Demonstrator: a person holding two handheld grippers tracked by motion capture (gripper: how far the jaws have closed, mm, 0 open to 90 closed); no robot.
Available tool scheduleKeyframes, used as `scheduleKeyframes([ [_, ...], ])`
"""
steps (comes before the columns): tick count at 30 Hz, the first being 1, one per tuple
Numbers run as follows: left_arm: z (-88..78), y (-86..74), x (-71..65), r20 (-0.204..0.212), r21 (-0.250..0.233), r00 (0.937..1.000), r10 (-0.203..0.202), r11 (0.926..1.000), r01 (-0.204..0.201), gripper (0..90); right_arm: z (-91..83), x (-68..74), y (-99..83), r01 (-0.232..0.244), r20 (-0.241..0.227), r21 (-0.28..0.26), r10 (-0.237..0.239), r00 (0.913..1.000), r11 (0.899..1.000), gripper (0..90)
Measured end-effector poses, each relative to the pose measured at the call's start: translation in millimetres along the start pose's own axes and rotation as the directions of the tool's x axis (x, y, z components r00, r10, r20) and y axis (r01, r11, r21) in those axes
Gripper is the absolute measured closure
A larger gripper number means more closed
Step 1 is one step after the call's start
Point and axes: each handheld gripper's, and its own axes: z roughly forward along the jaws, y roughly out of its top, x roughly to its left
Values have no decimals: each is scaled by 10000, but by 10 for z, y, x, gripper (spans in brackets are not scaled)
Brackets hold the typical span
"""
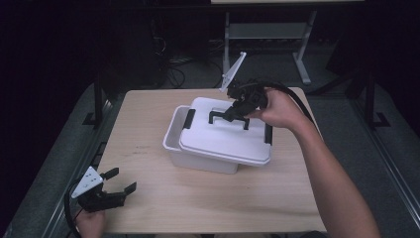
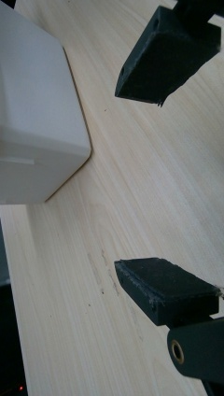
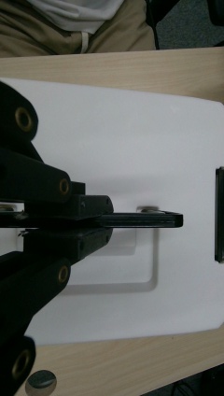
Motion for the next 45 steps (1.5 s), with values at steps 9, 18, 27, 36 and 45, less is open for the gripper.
scheduleKeyframes([
  [9, 4, 0, -4, 13, 2, 10000, 21, 10000, -21, 137, 49, -33, 134, 120, -41, 1, -120, 9999, 9999, 842],
  [18, 8, -4, -5, 36, 6, 10000, 5, 10000, -5, 137, 174, -87, 224, 140, -164, -32, -141, 9998, 9999, 842],
  [27, 7, -6, -5, 52, -12, 10000, -9, 10000, 9, 137, 342, -148, 281, 95, -335, -63, -98, 9994, 9999, 842],
  [36, -5, -8, 5, 50, -22, 10000, -14, 10000, 14, 137, 463, -181, 396, 201, -396, 85, -197, 9990, 9998, 842],
  [45, -8, -10, 11, 59, -80, 10000, -60, 9999, 61, 137, 589, -274, 422, 74, -415, 259, -63, 9991, 9996, 842],
])
